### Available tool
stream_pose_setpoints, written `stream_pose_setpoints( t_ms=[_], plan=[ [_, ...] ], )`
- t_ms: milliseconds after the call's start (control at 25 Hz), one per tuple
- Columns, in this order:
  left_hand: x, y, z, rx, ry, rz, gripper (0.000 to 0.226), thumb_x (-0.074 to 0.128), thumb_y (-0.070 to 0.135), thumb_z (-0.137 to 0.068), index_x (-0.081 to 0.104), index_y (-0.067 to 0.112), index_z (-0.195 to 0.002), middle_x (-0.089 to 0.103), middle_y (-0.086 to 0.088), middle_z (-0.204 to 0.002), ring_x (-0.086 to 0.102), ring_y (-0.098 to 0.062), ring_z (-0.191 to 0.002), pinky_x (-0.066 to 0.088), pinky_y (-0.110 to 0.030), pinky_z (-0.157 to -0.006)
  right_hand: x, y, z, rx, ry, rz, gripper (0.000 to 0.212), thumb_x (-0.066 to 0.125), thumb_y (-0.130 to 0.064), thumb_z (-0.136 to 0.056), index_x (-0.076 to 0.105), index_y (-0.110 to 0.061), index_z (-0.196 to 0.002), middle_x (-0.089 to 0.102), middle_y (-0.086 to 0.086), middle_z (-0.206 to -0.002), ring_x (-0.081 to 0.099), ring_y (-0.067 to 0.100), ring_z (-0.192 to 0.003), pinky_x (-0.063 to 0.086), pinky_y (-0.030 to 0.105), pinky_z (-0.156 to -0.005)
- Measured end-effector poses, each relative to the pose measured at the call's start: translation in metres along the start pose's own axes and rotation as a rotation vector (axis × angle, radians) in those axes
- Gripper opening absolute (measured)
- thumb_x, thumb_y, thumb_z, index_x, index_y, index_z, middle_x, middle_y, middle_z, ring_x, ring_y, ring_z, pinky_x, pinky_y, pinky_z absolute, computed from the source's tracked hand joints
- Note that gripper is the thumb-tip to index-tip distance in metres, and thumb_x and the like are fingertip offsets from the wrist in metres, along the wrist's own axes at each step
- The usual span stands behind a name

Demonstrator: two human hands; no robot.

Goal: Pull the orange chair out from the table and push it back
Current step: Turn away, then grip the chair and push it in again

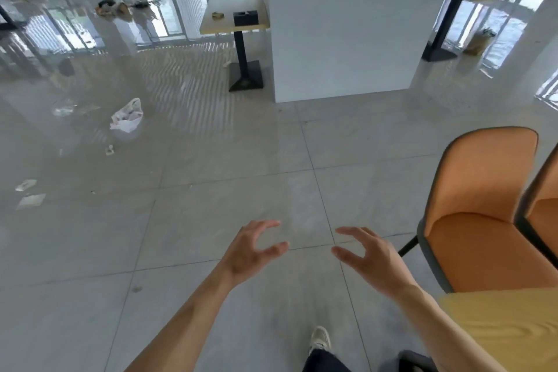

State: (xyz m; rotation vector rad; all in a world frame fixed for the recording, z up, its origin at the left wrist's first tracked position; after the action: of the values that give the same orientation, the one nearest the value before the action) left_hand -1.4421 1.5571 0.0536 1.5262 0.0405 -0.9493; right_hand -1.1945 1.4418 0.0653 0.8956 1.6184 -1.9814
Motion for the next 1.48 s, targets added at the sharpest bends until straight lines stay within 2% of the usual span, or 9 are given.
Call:
stream_pose_setpoints(
  t_ms=[280,560,720,840,920,1000,1160,1360,1480],
  plan=[
    [0.003,0.04,-0.145,0.019,-0.035,0.01,0.062,0.064,0.065,-0.071,0.058,0.037,-0.125,0.054,0.015,-0.131,0.046,-0.002,-0.126,0.033,-0.022,-0.105,-0.077,0.03,-0.123,0.035,0.022,0.001,0.051,0.058,-0.062,-0.083,0.055,-0.04,-0.128,0.055,-0.016,-0.131,0.052,0.005,-0.117,0.044,0.031,-0.1],
    [0.001,0.039,-0.292,0.067,-0.106,0.029,0.066,0.062,0.074,-0.066,0.058,0.042,-0.124,0.053,0.019,-0.129,0.045,-0.002,-0.126,0.034,-0.028,-0.108,-0.108,0.058,-0.228,0.108,0.072,0.013,0.051,0.058,-0.06,-0.084,0.054,-0.037,-0.13,0.055,-0.014,-0.132,0.054,0.006,-0.115,0.046,0.033,-0.099],
    [-0.003,0.048,-0.398,0.138,-0.192,0.044,0.055,0.061,0.073,-0.066,0.055,0.052,-0.116,0.052,0.023,-0.125,0.046,0.001,-0.124,0.031,-0.017,-0.101,-0.132,0.069,-0.304,0.174,0.148,0.047,0.051,0.057,-0.061,-0.084,0.053,-0.039,-0.13,0.055,-0.014,-0.132,0.054,0.009,-0.115,0.045,0.035,-0.099],
    [-0.009,0.062,-0.474,0.182,-0.279,0.05,0.057,0.062,0.071,-0.066,0.055,0.049,-0.118,0.053,0.021,-0.126,0.046,0.002,-0.123,0.031,-0.012,-0.098,-0.152,0.071,-0.359,0.248,0.206,0.057,0.051,0.057,-0.061,-0.084,0.053,-0.039,-0.13,0.055,-0.013,-0.132,0.053,0.009,-0.118,0.044,0.034,-0.101],
    [-0.01,0.073,-0.511,0.206,-0.322,0.047,0.058,0.064,0.067,-0.069,0.057,0.044,-0.122,0.052,0.021,-0.126,0.046,0.002,-0.123,0.034,-0.017,-0.101,-0.16,0.068,-0.381,0.283,0.219,0.05,0.051,0.056,-0.062,-0.084,0.053,-0.04,-0.13,0.055,-0.014,-0.132,0.053,0.007,-0.116,0.043,0.03,-0.098],
    [-0.006,0.087,-0.556,0.244,-0.387,0.025,0.057,0.066,0.063,-0.071,0.056,0.044,-0.123,0.052,0.021,-0.127,0.045,0.002,-0.122,0.032,-0.013,-0.099,-0.174,0.075,-0.405,0.336,0.264,0.037,0.051,0.056,-0.063,-0.084,0.052,-0.04,-0.13,0.054,-0.015,-0.132,0.052,0.006,-0.115,0.042,0.028,-0.097],
    [0.015,0.111,-0.622,0.309,-0.482,0.023,0.053,0.066,0.062,-0.072,0.056,0.046,-0.121,0.053,0.02,-0.127,0.045,0.0,-0.124,0.03,-0.019,-0.103,-0.196,0.091,-0.427,0.449,0.331,0.009,0.051,0.057,-0.061,-0.084,0.053,-0.039,-0.13,0.054,-0.015,-0.132,0.052,0.007,-0.119,0.042,0.031,-0.102],
    [0.065,0.141,-0.69,0.374,-0.603,-0.019,0.048,0.073,0.051,-0.081,0.057,0.041,-0.125,0.053,0.018,-0.126,0.044,0.001,-0.122,0.026,-0.004,-0.093,-0.229,0.134,-0.443,0.557,0.433,-0.01,0.049,0.06,-0.057,-0.085,0.055,-0.036,-0.13,0.056,-0.015,-0.131,0.052,0.007,-0.118,0.044,0.032,-0.1],
    [0.102,0.168,-0.728,0.427,-0.65,-0.049,0.049,0.072,0.051,-0.081,0.057,0.039,-0.126,0.054,0.017,-0.127,0.044,0.0,-0.123,0.026,-0.003,-0.093,-0.255,0.173,-0.458,0.588,0.479,-0.025,0.05,0.06,-0.057,-0.085,0.055,-0.036,-0.13,0.056,-0.013,-0.13,0.052,0.007,-0.119,0.041,0.028,-0.1]
  ],
)
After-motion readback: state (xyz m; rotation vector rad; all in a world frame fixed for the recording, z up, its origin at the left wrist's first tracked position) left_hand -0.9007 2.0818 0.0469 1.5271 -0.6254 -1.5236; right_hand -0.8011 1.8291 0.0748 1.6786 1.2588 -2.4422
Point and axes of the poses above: each hand's wrist, its own z-axis away from the middle knuckle, its own x-axis out of the palm, y = z × x, the point moved 3 cm from there along -z, towards the middle knuckle
